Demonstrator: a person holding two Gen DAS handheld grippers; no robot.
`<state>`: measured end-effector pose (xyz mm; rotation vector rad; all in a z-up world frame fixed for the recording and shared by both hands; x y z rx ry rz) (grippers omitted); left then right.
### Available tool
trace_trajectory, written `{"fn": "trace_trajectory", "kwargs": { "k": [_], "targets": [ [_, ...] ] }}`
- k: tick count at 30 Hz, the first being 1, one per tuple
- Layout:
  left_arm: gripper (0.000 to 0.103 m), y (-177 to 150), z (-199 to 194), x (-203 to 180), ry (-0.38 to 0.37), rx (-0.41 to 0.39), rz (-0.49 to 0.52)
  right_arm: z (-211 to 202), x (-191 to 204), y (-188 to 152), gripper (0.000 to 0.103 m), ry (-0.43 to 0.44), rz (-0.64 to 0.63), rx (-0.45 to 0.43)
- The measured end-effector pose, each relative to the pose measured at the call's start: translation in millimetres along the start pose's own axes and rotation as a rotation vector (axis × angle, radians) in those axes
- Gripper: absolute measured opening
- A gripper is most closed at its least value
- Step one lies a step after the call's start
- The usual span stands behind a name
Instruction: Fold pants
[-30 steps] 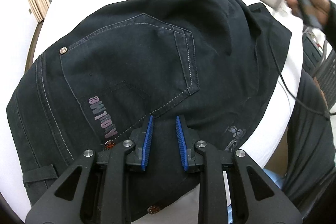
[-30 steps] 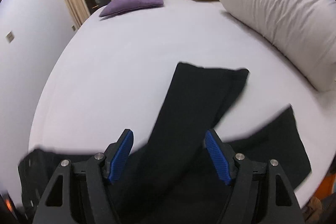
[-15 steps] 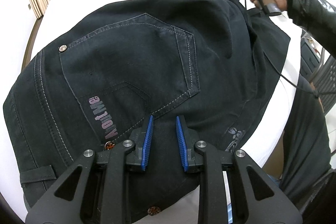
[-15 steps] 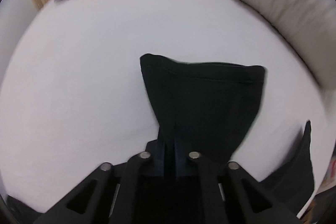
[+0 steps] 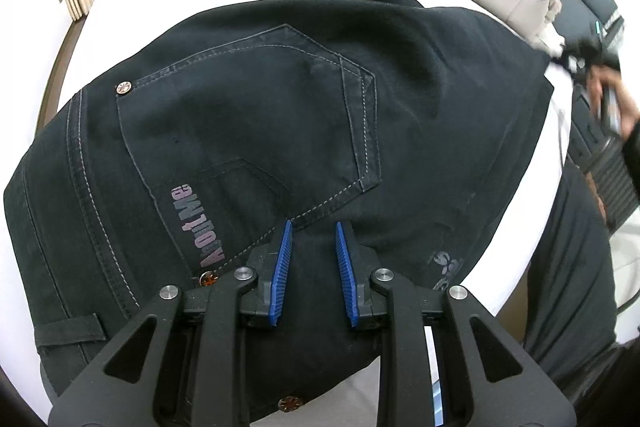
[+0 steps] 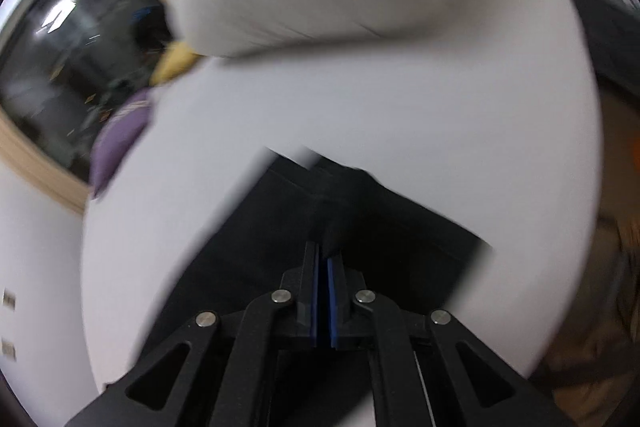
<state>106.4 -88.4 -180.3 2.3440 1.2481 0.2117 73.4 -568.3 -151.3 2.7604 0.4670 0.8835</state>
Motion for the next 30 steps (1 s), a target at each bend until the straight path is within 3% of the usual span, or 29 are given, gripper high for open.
{"fn": "trace_trajectory", "kwargs": {
  "k": [1, 4, 6, 11, 12, 14, 16, 24, 27, 30],
  "targets": [
    [0.022, 1, -1, 1, -0.001, 0.003, -0.001, 4, -15, -5, 0.032, 0.025, 0.055, 0.036],
    [0.022, 2, -4, 3, 0.005, 0.015, 0.006, 2, -31, -13, 0.06, 0.175, 0.138, 0.039],
    [0.022, 5, -5, 2, 0.014, 0.027, 0.013, -3, -24, -25, 0.066, 0.194, 0.123, 0.016],
    [0.022, 11, -7, -1, 0.036, 0.048, 0.018, 10, -17, -24, 0.067, 0.214, 0.151, 0.03],
    [0.022, 13, -7, -3, 0.04, 0.051, 0.019, 14, -14, -24, 0.066, 0.215, 0.144, 0.03],
    [0.022, 13, -5, -8, 0.047, 0.057, 0.02, 20, -13, -4, 0.049, 0.223, 0.135, 0.039],
    [0.022, 14, -5, -9, 0.05, 0.062, 0.019, 30, -14, 3, 0.007, 0.187, 0.144, 0.053],
    [0.022, 22, -3, -14, 0.05, 0.075, 0.022, -4, -49, 10, 0.003, 0.146, 0.182, -0.045],
    [0.022, 22, -2, -14, 0.049, 0.076, 0.031, 5, -65, 14, 0.002, 0.145, 0.232, -0.014],
    [0.022, 23, -1, -15, 0.051, 0.076, 0.031, 8, -59, 17, 0.002, 0.113, 0.197, -0.027]
  ]
}}
Point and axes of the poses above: each gripper's, at about its wrist camera, not at the fingertips, and z roughly the way its jaws point, x to its left, y to its top, the point moved 4 cm from there along z, roughly the way its jaws point, and after that the axes turned 9 degrees about z, right-handed, at the moved point
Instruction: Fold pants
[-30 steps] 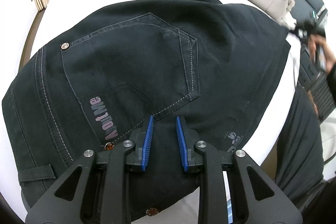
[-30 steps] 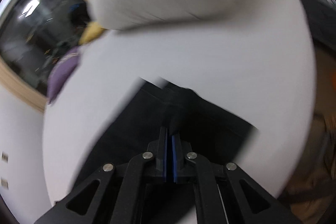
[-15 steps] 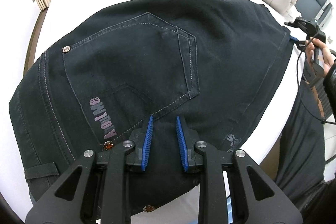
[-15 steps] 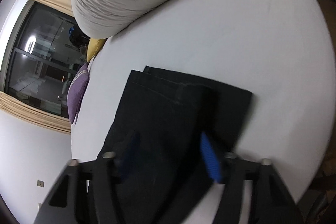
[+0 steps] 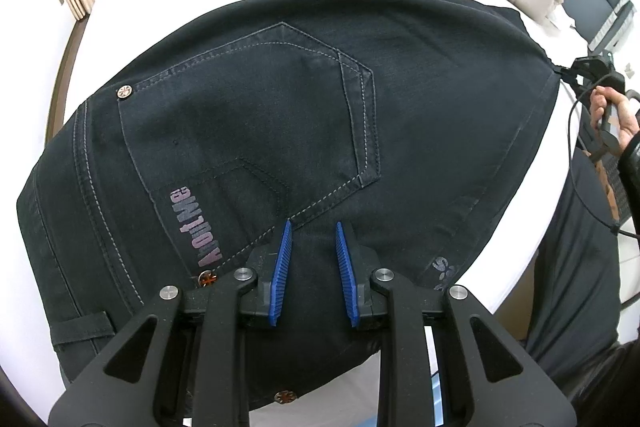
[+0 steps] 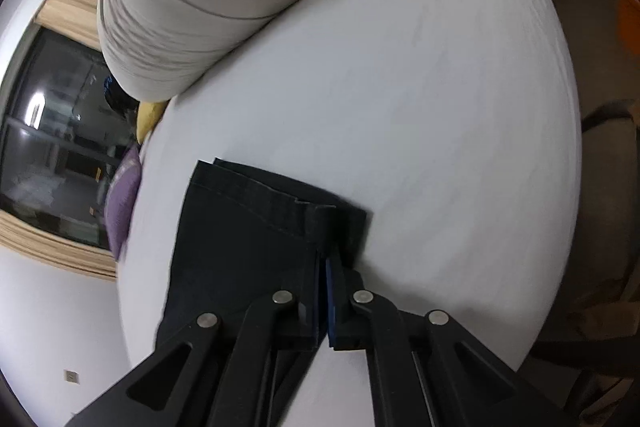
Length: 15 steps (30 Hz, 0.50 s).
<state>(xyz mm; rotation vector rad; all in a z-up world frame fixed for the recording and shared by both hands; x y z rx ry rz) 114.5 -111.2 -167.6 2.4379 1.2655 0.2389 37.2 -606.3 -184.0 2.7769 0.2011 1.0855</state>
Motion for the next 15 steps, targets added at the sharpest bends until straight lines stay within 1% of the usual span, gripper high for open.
{"fn": "trace_trajectory", "kwargs": {
  "k": [3, 5, 7, 8, 9, 11, 12, 13, 14, 15],
  "targets": [
    [0.022, -2, -2, -1, -0.007, -0.001, 0.0, 1, -2, 4, 0.002, 0.003, 0.034, -0.006],
    [0.022, -4, -4, 0, -0.001, -0.003, 0.005, 2, -3, 5, 0.002, 0.0, 0.029, -0.005],
    [0.022, -6, -6, 2, 0.007, -0.005, -0.001, -2, -6, 6, 0.002, 0.01, 0.026, 0.011],
    [0.022, -7, -7, 2, 0.009, -0.008, -0.007, -4, -8, 7, 0.004, 0.014, 0.033, 0.023],
    [0.022, -9, -8, 3, 0.013, -0.013, -0.013, -9, -8, 7, 0.008, 0.007, 0.037, 0.029],
    [0.022, -11, -10, 3, 0.02, -0.018, -0.02, -31, 1, 0, 0.036, -0.055, -0.027, -0.006],
    [0.022, -12, -10, 3, 0.02, -0.023, -0.027, -44, 12, -11, 0.05, -0.057, -0.094, -0.021],
    [0.022, -12, -10, 2, 0.02, -0.026, -0.031, -53, 25, -29, 0.051, -0.007, -0.163, 0.016],
    [0.022, -13, -9, 1, 0.019, -0.029, -0.036, -58, 35, -47, 0.051, 0.041, -0.205, 0.072],
    [0.022, -14, -8, 2, 0.02, -0.033, -0.041, -63, 45, -76, 0.051, 0.103, -0.241, 0.152]
  ]
}}
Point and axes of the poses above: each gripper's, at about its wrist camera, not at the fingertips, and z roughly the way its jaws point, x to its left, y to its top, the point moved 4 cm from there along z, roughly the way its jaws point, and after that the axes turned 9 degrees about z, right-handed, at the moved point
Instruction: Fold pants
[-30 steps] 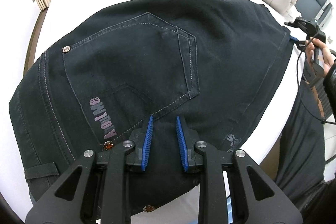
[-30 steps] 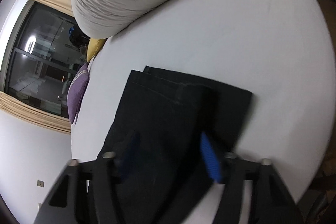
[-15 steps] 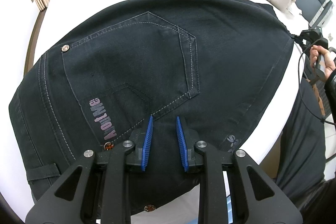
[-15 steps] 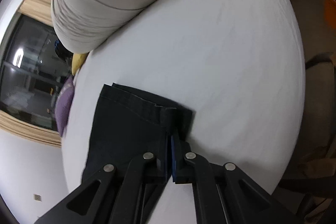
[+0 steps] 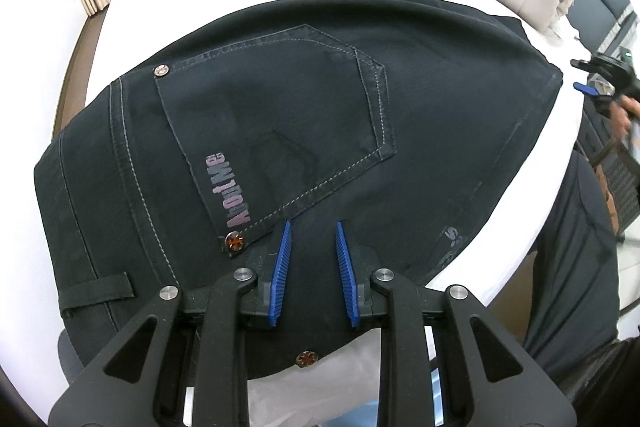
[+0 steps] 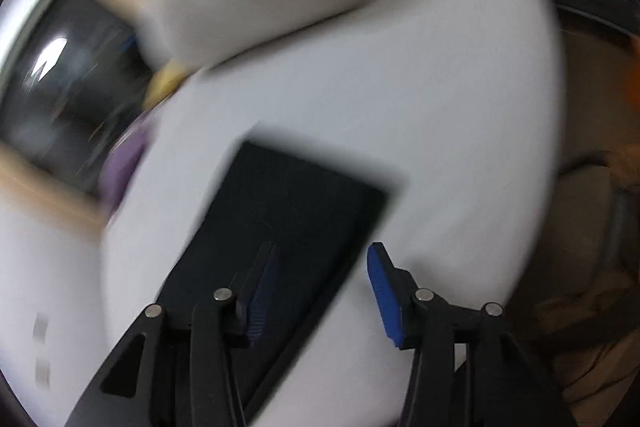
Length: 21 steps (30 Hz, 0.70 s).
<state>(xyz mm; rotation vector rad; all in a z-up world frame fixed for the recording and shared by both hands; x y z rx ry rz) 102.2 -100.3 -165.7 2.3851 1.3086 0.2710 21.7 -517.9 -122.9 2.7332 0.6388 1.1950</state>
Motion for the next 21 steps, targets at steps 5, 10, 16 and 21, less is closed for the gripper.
{"fn": "trace_trajectory", "kwargs": {
  "k": [5, 10, 16, 21],
  "targets": [
    [0.022, 1, 0, -3, 0.015, 0.0, 0.007, 24, 44, -94, 0.051, 0.185, -0.021, 0.25],
    [0.022, -2, -3, 1, 0.004, -0.01, -0.007, 58, 59, -146, 0.05, 0.204, 0.012, 0.402],
    [0.022, -5, -5, 2, 0.001, -0.021, -0.017, 75, 56, -159, 0.05, 0.179, 0.064, 0.458],
    [0.022, -5, -5, 2, 0.001, -0.023, -0.018, 90, 54, -165, 0.044, 0.164, 0.089, 0.479]
  ]
}}
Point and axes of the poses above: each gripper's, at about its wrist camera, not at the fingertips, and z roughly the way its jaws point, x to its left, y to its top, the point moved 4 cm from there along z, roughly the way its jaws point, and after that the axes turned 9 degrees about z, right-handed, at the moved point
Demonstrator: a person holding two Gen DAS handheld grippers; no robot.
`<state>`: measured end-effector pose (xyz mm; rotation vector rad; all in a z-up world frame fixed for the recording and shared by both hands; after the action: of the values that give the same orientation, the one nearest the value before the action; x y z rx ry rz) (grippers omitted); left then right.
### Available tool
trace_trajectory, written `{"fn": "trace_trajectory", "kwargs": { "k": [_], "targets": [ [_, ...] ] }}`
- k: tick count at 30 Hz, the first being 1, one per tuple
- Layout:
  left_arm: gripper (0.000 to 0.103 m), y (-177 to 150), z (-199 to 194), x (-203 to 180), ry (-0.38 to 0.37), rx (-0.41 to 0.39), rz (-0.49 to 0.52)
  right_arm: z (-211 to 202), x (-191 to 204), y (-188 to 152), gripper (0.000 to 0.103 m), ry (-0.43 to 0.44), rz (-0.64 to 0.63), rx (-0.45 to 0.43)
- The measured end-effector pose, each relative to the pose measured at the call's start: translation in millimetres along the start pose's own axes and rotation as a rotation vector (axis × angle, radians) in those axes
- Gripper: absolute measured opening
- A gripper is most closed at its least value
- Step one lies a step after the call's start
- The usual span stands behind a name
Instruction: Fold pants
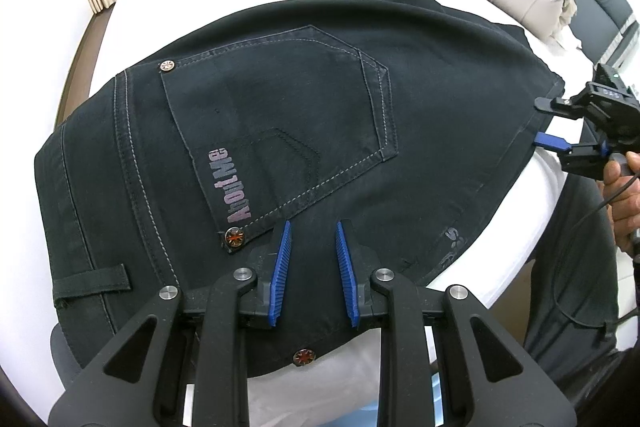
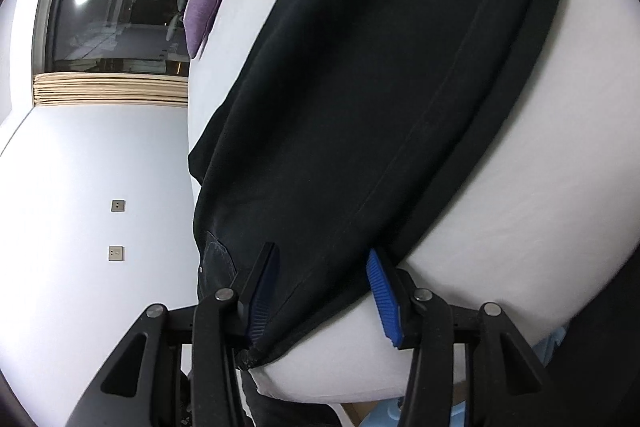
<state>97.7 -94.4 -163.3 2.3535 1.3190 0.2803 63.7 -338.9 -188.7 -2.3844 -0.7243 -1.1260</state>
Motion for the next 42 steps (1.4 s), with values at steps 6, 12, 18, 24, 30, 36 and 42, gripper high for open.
{"fn": "trace_trajectory", "kwargs": {
  "k": [6, 12, 18, 24, 30, 36, 42],
  "targets": [
    [0.022, 0, 0, 0, 0.004, 0.0, 0.002, 7, -2, 5, 0.006, -0.028, -0.026, -0.004],
    [0.022, -1, -1, 1, -0.004, 0.004, 0.007, -7, -6, -6, 0.003, -0.06, -0.074, -0.038],
    [0.022, 0, 0, 1, -0.008, 0.004, 0.005, -3, -12, -4, 0.002, -0.061, -0.071, -0.014],
    [0.022, 5, -14, 3, -0.002, -0.023, -0.004, -44, 26, -3, 0.033, -0.255, -0.26, -0.115],
    [0.022, 57, -17, 2, -0.019, -0.104, 0.023, -7, 122, 1, 0.033, -0.011, -0.454, 0.012],
    [0.023, 91, 9, 5, 0.009, -0.087, 0.04, 120, 193, -1, 0.033, -0.031, -0.604, 0.241],
    [0.022, 67, 29, 22, -0.012, -0.056, -0.011, 207, 183, 75, 0.002, -0.172, -0.552, 0.182]
  ]
}}
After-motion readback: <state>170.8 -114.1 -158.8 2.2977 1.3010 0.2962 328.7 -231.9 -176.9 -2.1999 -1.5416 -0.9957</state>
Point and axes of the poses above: each gripper's, at about its wrist camera, not at the fingertips, and z roughly the way its jaws point, x to its left, y to its top, the point moved 4 cm from there along z, roughly the way its jaws point, and after that the axes turned 9 degrees about z, right-handed, at the moved point
